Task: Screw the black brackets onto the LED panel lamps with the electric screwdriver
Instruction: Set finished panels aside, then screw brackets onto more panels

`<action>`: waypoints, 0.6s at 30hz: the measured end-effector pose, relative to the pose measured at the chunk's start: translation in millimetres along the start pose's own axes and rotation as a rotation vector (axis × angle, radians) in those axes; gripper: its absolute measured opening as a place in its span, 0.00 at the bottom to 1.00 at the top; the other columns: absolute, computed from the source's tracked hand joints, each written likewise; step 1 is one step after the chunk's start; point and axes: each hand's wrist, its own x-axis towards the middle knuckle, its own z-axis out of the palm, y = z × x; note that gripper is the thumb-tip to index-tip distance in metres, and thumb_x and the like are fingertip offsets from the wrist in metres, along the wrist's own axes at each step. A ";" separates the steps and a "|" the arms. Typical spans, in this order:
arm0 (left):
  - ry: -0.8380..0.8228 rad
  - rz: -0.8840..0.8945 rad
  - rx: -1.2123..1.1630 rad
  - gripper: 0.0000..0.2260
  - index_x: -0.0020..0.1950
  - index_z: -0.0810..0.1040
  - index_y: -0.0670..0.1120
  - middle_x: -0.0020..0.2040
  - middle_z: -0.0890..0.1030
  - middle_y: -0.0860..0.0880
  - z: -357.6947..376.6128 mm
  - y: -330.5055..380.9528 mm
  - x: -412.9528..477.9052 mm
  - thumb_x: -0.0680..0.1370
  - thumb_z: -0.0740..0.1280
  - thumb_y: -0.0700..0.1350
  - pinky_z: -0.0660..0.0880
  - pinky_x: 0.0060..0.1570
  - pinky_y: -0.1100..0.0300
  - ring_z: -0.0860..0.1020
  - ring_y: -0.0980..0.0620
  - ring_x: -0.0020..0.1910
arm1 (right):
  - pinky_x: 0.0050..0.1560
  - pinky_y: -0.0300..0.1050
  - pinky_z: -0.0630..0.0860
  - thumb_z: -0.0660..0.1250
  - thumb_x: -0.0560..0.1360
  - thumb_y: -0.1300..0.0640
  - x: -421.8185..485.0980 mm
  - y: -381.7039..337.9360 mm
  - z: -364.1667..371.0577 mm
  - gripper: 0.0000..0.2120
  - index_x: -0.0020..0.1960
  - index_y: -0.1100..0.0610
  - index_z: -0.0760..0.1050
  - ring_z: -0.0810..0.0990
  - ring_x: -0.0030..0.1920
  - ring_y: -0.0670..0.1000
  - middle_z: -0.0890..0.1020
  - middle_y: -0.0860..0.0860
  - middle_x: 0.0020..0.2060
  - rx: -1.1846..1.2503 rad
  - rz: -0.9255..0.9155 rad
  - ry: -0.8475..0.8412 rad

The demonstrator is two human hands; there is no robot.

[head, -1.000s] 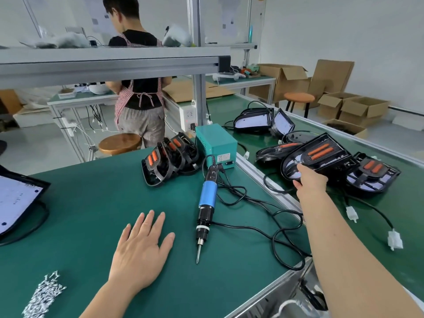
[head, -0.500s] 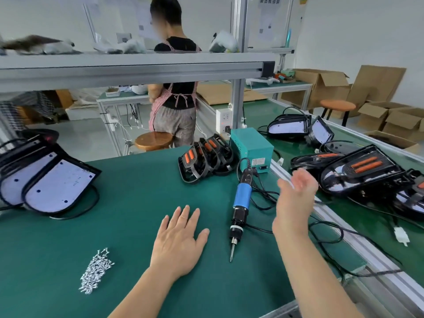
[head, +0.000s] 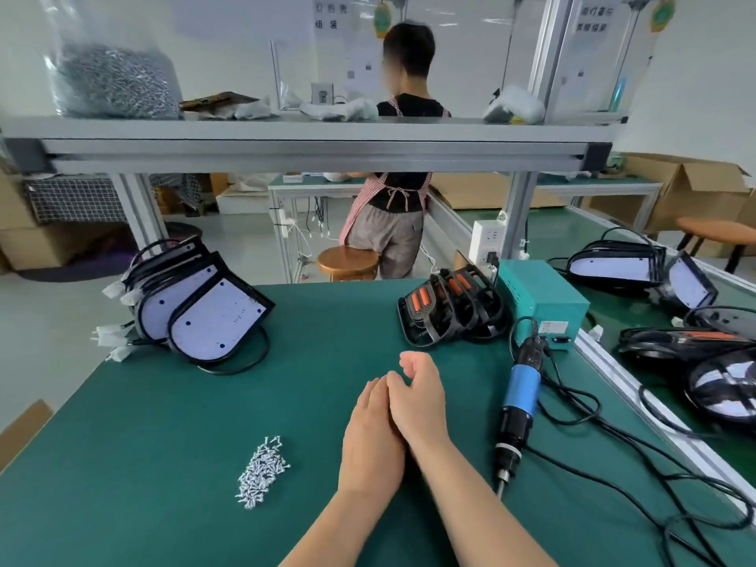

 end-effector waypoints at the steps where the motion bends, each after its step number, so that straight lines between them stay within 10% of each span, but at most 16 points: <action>1: 0.017 -0.023 -0.026 0.19 0.73 0.70 0.48 0.72 0.72 0.55 -0.4 -0.4 -0.1 0.82 0.61 0.43 0.68 0.68 0.59 0.69 0.55 0.72 | 0.61 0.37 0.67 0.63 0.79 0.62 2.8 0.9 3.4 0.15 0.65 0.55 0.73 0.74 0.61 0.46 0.76 0.47 0.60 -0.040 -0.007 -0.017; 12: 0.002 -0.113 -0.157 0.23 0.73 0.71 0.49 0.69 0.72 0.57 -9.4 -1.8 1.5 0.80 0.56 0.35 0.57 0.57 0.84 0.70 0.62 0.66 | 0.48 0.45 0.78 0.65 0.76 0.66 4.6 14.8 8.9 0.13 0.43 0.49 0.80 0.82 0.46 0.46 0.84 0.44 0.41 -0.102 -0.107 -0.046; 18: 0.136 -0.152 -0.145 0.19 0.72 0.71 0.50 0.70 0.72 0.54 -63.3 -12.2 49.6 0.82 0.59 0.38 0.66 0.64 0.67 0.70 0.55 0.68 | 0.45 0.38 0.73 0.65 0.78 0.65 8.4 20.8 13.5 0.13 0.44 0.48 0.80 0.81 0.47 0.45 0.84 0.43 0.44 -0.075 -0.062 -0.044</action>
